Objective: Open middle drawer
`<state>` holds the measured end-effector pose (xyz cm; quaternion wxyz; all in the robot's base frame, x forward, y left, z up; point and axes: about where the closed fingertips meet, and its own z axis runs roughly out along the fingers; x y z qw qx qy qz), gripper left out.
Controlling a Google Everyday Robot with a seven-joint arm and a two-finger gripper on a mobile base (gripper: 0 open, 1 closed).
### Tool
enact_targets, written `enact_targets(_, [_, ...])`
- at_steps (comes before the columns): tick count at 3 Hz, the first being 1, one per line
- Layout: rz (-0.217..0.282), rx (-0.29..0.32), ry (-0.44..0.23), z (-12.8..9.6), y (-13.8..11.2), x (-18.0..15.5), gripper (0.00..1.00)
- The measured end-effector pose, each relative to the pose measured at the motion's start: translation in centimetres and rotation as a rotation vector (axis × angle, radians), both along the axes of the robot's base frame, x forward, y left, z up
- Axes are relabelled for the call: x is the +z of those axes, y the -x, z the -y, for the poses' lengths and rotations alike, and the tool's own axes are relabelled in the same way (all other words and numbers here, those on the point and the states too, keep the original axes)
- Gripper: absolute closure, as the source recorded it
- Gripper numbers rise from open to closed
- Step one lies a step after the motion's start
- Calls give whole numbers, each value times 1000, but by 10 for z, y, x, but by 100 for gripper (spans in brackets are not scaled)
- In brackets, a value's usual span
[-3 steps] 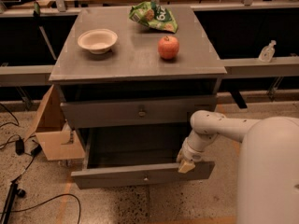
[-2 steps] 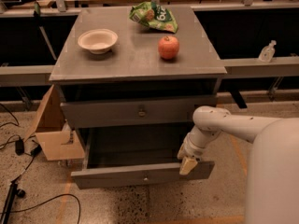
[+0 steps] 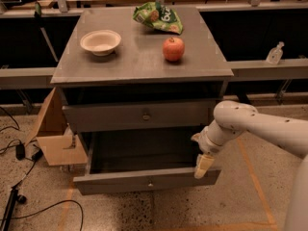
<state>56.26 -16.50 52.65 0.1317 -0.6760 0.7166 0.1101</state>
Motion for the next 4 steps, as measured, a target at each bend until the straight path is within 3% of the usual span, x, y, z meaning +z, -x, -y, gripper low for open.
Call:
enact_targets(1, [113,-43,-107,12,15,42,41])
enact_targets(2, [272,-101,-234,10,37,85,64])
enact_targets(3, [392,-145,-349,-16,74,96,87])
enact_targets(4, [458,-179,-388,-26,89,103,86])
